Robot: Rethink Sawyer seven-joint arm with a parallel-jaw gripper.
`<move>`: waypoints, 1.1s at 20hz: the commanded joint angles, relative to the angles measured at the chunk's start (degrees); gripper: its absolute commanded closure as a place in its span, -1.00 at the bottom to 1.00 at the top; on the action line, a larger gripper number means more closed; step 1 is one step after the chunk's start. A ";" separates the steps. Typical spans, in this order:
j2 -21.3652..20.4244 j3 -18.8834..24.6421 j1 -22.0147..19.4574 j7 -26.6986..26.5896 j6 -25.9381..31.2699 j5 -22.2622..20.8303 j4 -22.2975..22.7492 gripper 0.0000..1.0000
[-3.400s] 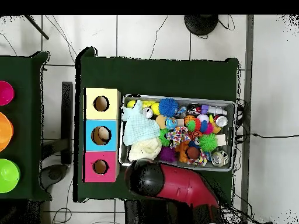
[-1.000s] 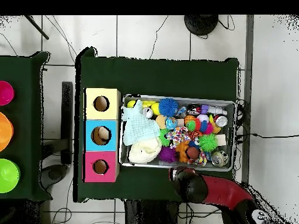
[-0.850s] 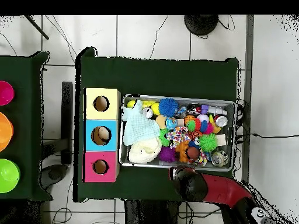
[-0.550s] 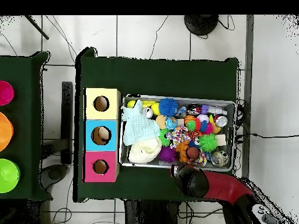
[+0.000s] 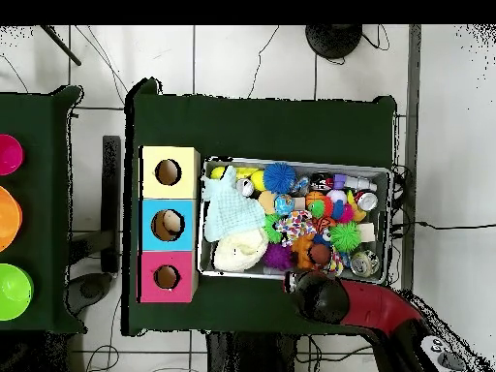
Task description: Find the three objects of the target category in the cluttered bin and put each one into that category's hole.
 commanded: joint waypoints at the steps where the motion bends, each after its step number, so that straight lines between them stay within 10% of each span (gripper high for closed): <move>1: 6.19 4.49 -2.25 -2.14 -2.85 -4.63 -12.83 -1.00; 22: 5.37 9.77 -5.41 -5.11 5.33 -8.09 -18.12 -1.00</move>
